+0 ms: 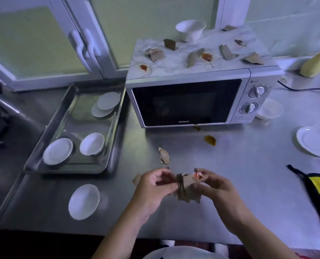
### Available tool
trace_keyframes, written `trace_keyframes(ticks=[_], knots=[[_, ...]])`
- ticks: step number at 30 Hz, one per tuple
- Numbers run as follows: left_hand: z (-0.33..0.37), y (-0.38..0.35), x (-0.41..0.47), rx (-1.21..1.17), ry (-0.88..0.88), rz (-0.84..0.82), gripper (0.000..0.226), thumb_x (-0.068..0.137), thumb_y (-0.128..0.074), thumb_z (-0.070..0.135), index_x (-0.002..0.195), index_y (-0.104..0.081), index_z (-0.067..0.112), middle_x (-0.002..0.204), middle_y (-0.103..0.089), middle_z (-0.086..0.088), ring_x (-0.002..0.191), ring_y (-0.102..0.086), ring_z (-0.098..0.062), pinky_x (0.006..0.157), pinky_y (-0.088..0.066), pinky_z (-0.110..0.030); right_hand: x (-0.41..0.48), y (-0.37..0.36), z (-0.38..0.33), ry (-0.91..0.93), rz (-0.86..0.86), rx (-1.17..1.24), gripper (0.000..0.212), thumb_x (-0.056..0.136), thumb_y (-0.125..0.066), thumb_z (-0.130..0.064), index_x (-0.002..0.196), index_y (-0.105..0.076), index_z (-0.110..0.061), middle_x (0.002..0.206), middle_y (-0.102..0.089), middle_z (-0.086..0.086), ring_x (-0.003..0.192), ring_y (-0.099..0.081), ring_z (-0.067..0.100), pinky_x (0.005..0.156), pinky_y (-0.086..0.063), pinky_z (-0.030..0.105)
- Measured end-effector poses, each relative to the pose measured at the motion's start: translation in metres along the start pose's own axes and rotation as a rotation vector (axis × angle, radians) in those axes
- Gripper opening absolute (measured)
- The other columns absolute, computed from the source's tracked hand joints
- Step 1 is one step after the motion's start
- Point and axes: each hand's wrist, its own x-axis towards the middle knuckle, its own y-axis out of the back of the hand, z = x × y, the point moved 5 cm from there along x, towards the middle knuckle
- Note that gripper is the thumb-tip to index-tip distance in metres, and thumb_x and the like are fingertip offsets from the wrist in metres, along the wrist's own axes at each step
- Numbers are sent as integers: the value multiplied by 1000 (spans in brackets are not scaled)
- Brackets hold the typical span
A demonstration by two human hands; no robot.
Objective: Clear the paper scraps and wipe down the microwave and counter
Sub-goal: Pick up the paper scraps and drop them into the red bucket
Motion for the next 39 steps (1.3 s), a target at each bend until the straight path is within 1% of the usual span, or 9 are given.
trace_keyframes(ticks=[5,9,14,19,24,29,32,35,39], knots=[[-1,-23,-8,-66,56,-61,19,79,-72,-8,90,-71,7,77,-72,-6,67,-65,-12,61,-50,-19,1,11,-3,29,-93,17,8,79,-70,2,81,-67,9,77,-63,37,61,-56,31,54,-42,33],[-12,-21,10,-163,172,-59,18,83,-76,16,98,-72,7,87,-74,-13,75,-70,-20,63,-53,-24,8,34,2,-30,-69,91,22,81,-69,5,102,-70,-2,70,-58,29,56,-52,28,44,-37,28],[-47,8,80,298,228,300,5,85,-75,21,87,-72,18,80,-72,1,66,-62,-11,60,-45,-22,11,71,14,-67,42,156,22,81,-67,9,102,-67,1,66,-62,18,49,-55,25,40,-37,26],[-64,6,142,780,283,347,25,82,-71,39,89,-71,15,91,-72,-1,89,-67,-25,78,-52,-31,0,106,24,-86,168,156,11,84,-62,11,85,-66,1,68,-70,18,57,-60,28,51,-37,29],[-71,1,168,900,416,570,42,83,-67,39,114,-62,11,118,-64,-13,109,-61,-36,93,-51,-43,-18,143,38,-129,290,168,10,84,-63,8,89,-68,1,74,-70,20,60,-63,29,60,-39,37],[-70,-8,168,593,417,659,59,90,-43,65,79,-67,12,83,-68,-10,76,-65,-34,66,-51,-32,-28,167,42,-137,342,204,7,84,-63,9,87,-65,3,72,-71,17,59,-66,27,60,-40,39],[-64,-17,160,522,301,608,31,91,-48,24,64,-52,9,70,-59,-16,61,-54,-34,54,-38,-28,-28,169,36,-101,331,211,6,85,-63,9,87,-64,3,69,-71,15,55,-67,23,56,-42,36],[-54,-29,142,363,228,518,28,91,-47,8,65,-52,17,64,-49,-9,59,-42,-24,57,-33,-32,-23,159,24,-68,258,215,8,85,-63,8,84,-65,0,70,-71,14,57,-69,23,54,-45,35],[-35,-50,91,131,181,368,15,91,-64,3,97,-71,15,82,-71,-5,64,-61,-15,59,-50,-23,-15,132,6,-39,101,275,8,76,-68,-3,77,-71,-10,77,-71,19,63,-68,28,50,-50,28]])
